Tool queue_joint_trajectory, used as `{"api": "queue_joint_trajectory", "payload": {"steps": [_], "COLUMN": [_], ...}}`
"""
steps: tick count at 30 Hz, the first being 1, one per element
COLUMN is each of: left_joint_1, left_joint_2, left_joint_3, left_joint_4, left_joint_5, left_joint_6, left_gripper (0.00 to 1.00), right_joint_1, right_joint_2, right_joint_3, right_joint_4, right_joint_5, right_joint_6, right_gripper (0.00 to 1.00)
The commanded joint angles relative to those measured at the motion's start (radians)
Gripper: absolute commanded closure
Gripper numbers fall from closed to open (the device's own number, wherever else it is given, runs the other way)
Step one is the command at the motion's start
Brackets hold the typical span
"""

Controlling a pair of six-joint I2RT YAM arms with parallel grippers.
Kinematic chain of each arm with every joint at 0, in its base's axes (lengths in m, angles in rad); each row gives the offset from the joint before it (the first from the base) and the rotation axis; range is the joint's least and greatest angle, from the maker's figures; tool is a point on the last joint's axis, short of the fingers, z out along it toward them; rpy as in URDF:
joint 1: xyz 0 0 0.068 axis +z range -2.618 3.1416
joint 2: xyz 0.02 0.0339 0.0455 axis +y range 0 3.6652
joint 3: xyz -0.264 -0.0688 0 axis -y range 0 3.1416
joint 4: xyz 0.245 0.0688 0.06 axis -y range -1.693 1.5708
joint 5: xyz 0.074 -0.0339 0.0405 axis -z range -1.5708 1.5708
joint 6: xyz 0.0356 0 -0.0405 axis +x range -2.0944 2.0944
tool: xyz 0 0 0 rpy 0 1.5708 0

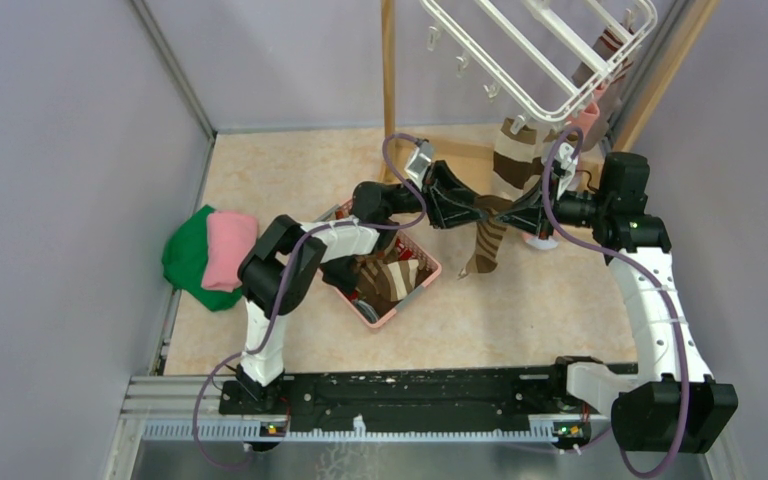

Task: Clip the socks to the hanger
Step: Rotate the hanger at the center of the board.

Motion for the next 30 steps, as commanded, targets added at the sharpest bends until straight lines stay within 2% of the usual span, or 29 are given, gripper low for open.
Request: {"api": "queue_joint_trajectory", "payload": {"steps": [1, 8, 10, 12, 14, 17, 19, 24, 30], "left_joint_1": [-0.005, -0.005, -0.005, -0.005, 0.000, 0.014, 0.027, 0.049, 0.068], "left_joint_2": [-0.042, -0.050, -0.059, -0.073, -0.089, -0.126, -0.160, -0.270, -0.386], "left_joint_3": [0.035, 0.037, 0.031, 0.012, -0.014, -0.072, -0.125, -0.253, -0.387], "left_joint_4": [0.299, 0.300, 0.300, 0.299, 0.300, 0.299, 0.300, 0.300, 0.278], "left_joint_5": [0.015, 0.032, 0.037, 0.036, 0.036, 0.029, 0.020, 0.016, 0.011], "left_joint_6": [-0.014, -0.029, -0.026, -0.011, 0.010, 0.043, 0.072, 0.158, 0.249], "left_gripper": [0.65, 1.00, 1.00, 1.00, 1.00, 1.00, 1.00, 1.00, 1.00], "right_joint_1": [0.007, 0.007, 0.007, 0.007, 0.007, 0.002, -0.007, -0.024, -0.032], "right_joint_2": [-0.023, -0.024, -0.024, -0.025, -0.027, -0.033, -0.039, -0.043, -0.016], "right_joint_3": [0.041, 0.040, 0.040, 0.041, 0.054, 0.111, 0.167, 0.333, 0.480], "right_joint_4": [0.018, 0.020, 0.020, 0.017, -0.003, -0.119, -0.231, -0.375, -0.332], "right_joint_5": [-0.029, -0.024, -0.021, -0.018, -0.008, 0.035, 0.067, 0.145, 0.149], "right_joint_6": [-0.021, -0.020, -0.019, -0.019, -0.035, -0.124, -0.188, -0.241, -0.124], "right_gripper": [1.00, 1.00, 1.00, 0.94, 0.76, 0.48, 0.37, 0.33, 0.33]}}
